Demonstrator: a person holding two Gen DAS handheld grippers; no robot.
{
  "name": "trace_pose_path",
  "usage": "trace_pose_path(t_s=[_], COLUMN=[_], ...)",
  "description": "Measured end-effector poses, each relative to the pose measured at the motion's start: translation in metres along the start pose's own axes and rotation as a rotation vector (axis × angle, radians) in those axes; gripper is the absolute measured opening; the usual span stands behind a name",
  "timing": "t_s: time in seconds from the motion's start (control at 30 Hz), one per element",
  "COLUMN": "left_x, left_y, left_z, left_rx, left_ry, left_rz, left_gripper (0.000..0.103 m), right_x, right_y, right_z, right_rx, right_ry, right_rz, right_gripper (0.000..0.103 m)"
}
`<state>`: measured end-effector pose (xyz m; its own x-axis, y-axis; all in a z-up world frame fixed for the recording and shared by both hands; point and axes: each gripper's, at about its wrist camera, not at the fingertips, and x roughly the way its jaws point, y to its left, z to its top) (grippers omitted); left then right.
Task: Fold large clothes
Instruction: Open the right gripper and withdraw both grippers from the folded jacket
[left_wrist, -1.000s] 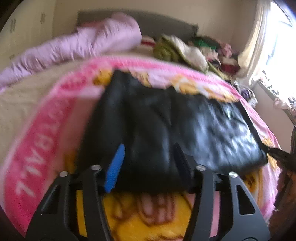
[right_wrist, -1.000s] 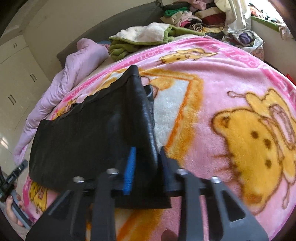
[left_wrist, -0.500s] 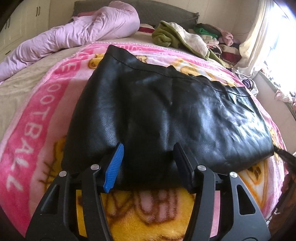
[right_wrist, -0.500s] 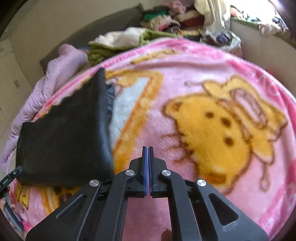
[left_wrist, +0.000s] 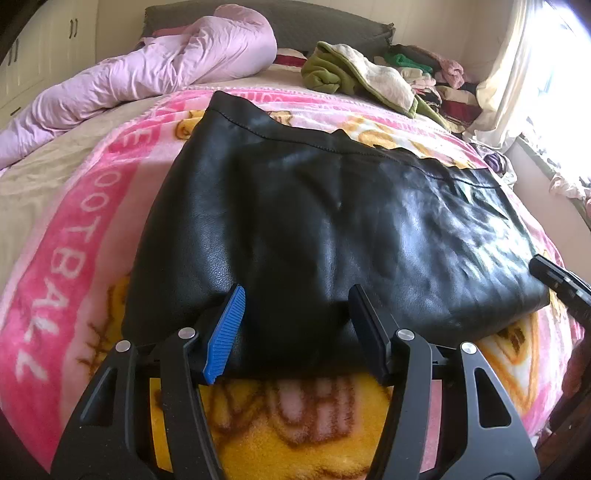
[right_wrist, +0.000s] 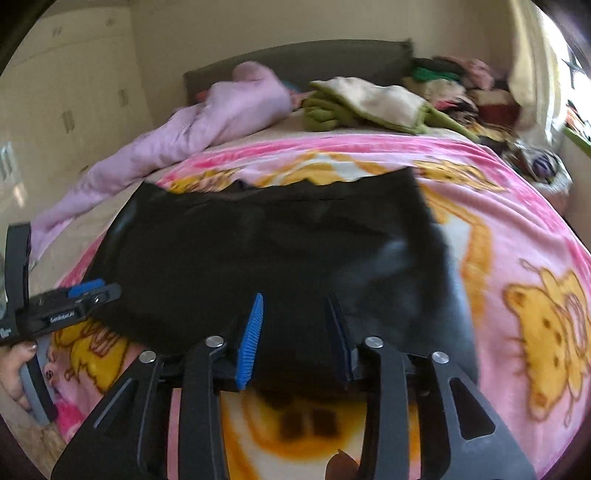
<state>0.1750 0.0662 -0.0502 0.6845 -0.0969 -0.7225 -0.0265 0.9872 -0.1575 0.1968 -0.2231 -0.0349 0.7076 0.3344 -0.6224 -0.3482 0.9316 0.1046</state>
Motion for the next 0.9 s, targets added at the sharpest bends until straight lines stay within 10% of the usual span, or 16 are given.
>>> trace_pose_path(t_s=[0.2,0.53,0.9], left_x=[0.001,-0.003,-0.021], left_y=[-0.001,-0.003,-0.005], left_z=[-0.001,0.001,0.002], left_rx=[0.014,0.024,0.025], left_ry=[0.016,0.000,-0.068], left_rz=[0.001,-0.016,-0.037], left_gripper=[0.050,0.059,0.082], right_x=[0.042,0.037,0.002], right_y=[0.001,0.005,0.018], right_z=[-0.008,-0.009,-0.005], right_rx=[-0.043,-0.061,-0.025], right_ry=[0.167,0.111,0.020], right_rz=[-0.052,-0.088,-0.029], right_gripper=[0.048,0.048,0.087])
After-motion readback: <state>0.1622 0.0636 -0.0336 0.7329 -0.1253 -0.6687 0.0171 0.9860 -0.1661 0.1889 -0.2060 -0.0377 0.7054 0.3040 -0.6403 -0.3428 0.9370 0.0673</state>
